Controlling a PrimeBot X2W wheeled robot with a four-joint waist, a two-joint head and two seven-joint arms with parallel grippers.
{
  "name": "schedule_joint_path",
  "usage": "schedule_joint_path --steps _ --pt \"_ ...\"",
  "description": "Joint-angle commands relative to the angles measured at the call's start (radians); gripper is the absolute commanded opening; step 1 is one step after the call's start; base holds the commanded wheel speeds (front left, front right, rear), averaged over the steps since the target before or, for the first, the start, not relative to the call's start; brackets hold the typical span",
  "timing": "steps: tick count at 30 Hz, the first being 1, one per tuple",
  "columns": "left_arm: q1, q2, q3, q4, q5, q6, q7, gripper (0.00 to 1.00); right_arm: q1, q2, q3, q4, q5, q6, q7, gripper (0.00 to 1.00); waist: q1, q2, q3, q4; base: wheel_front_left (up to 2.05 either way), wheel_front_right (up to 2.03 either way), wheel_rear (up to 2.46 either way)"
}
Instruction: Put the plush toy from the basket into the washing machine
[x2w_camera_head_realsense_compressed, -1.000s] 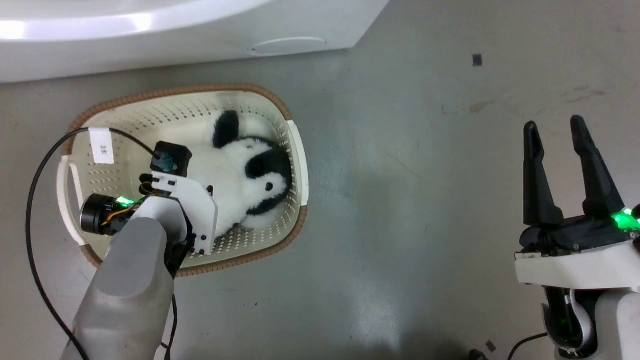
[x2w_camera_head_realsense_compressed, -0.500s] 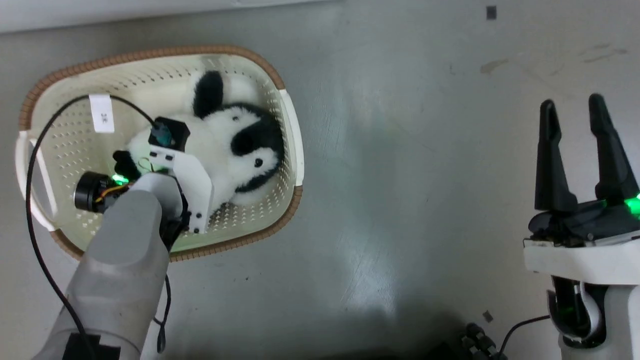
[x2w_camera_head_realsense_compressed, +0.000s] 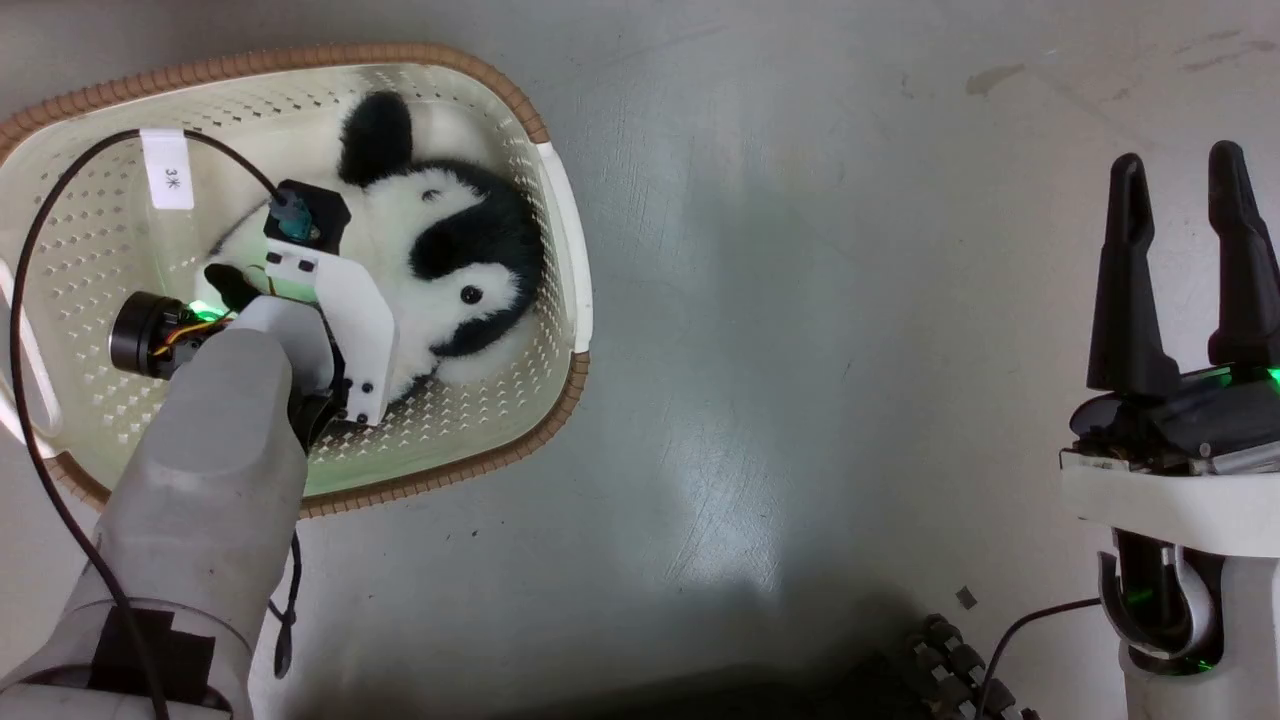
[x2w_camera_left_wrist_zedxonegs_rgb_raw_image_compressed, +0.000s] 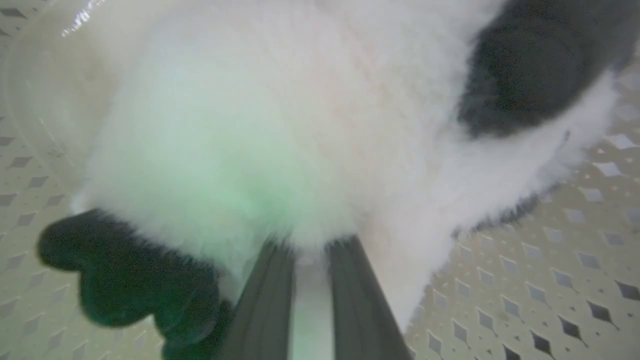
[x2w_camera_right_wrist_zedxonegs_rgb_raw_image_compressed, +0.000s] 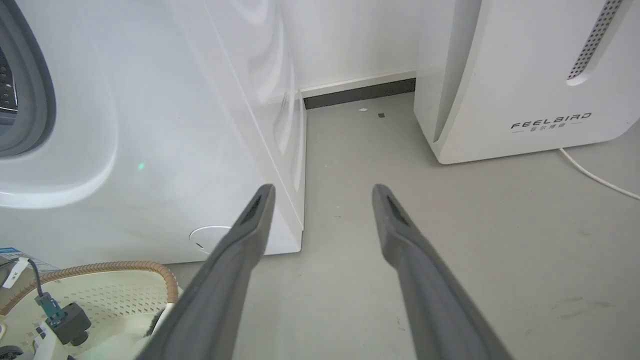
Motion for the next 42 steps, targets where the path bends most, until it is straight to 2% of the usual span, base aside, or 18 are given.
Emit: schedule_joint_path --steps 1,7,14,29,35,42 --pt "-0.007 0.01 -0.01 0.04 -0.006 0.001 -0.001 0.0 -0.027 0.0 0.0 -0.006 0.008 -0.001 -0.009 1.0 -0.0001 0.0 -0.002 -0.001 0.0 0.0 0.0" --pt "-0.025 0.018 -0.029 0.102 -0.027 -0.006 -0.046 0.0 -0.021 0.0 0.012 0.011 0.004 -0.001 -0.021 1.0 -0.0001 0.0 -0.04 -0.005 0.0 0.0 0.0" --pt "-0.009 -0.004 -0.045 0.171 -0.072 -0.02 -0.11 0.0 0.002 0.0 0.005 0.042 -0.004 -0.001 -0.035 1.0 -0.0001 0.0 -0.139 0.013 0.0 0.0 0.0" --pt "0.155 -0.107 -0.111 0.153 -0.165 -0.025 -0.326 0.0 0.129 0.0 -0.001 0.116 -0.06 -0.001 -0.035 1.0 -0.0001 0.0 -0.466 0.127 0.0 0.0 0.0" --pt "0.225 -0.125 -0.156 0.127 -0.217 -0.026 -0.403 0.0 0.194 0.0 -0.006 0.134 -0.077 -0.001 -0.035 1.0 -0.0001 0.0 -0.581 0.164 0.0 0.0 0.0" --pt "0.28 -0.116 -0.179 0.095 -0.269 -0.026 -0.515 0.0 0.251 0.0 -0.009 0.146 -0.083 -0.001 -0.035 1.0 -0.0001 0.0 -0.677 0.192 0.0 0.0 0.0"
